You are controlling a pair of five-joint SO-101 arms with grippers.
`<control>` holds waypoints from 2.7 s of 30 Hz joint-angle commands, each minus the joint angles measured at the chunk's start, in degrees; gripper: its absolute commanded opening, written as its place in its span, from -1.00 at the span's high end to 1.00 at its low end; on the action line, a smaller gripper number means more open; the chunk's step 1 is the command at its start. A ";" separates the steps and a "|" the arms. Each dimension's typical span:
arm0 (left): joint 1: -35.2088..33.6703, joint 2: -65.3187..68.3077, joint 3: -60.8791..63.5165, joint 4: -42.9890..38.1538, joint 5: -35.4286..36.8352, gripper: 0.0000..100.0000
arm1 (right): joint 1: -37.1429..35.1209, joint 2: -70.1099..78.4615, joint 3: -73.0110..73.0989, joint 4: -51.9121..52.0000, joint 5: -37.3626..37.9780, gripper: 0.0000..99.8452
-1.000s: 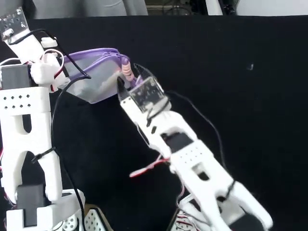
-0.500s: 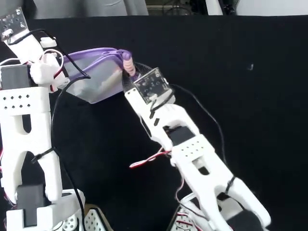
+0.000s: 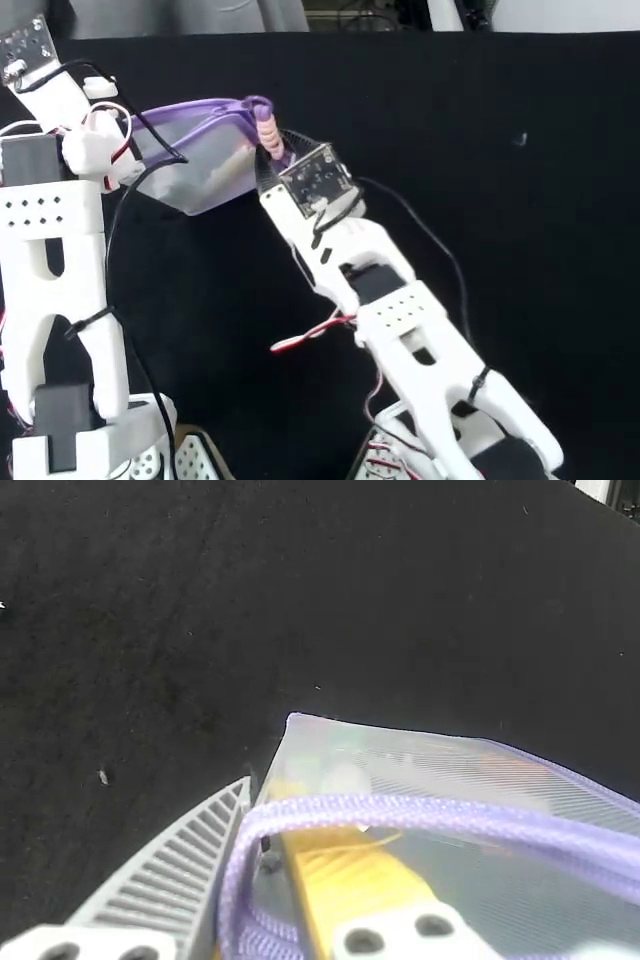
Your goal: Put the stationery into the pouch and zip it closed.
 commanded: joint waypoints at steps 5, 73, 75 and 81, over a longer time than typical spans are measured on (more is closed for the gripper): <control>0.66 0.18 1.10 -0.09 0.26 0.94 | -2.73 0.66 -1.71 -1.05 -0.09 0.68; 3.21 -8.44 -26.15 15.03 0.53 0.57 | 6.24 -3.82 -45.14 40.97 6.07 0.98; 3.21 -8.53 -22.37 13.71 0.53 0.57 | 9.14 -1.89 -49.71 44.92 6.07 0.98; 5.58 -8.62 -8.66 8.44 0.62 0.57 | 13.01 8.22 -64.22 56.62 6.68 0.98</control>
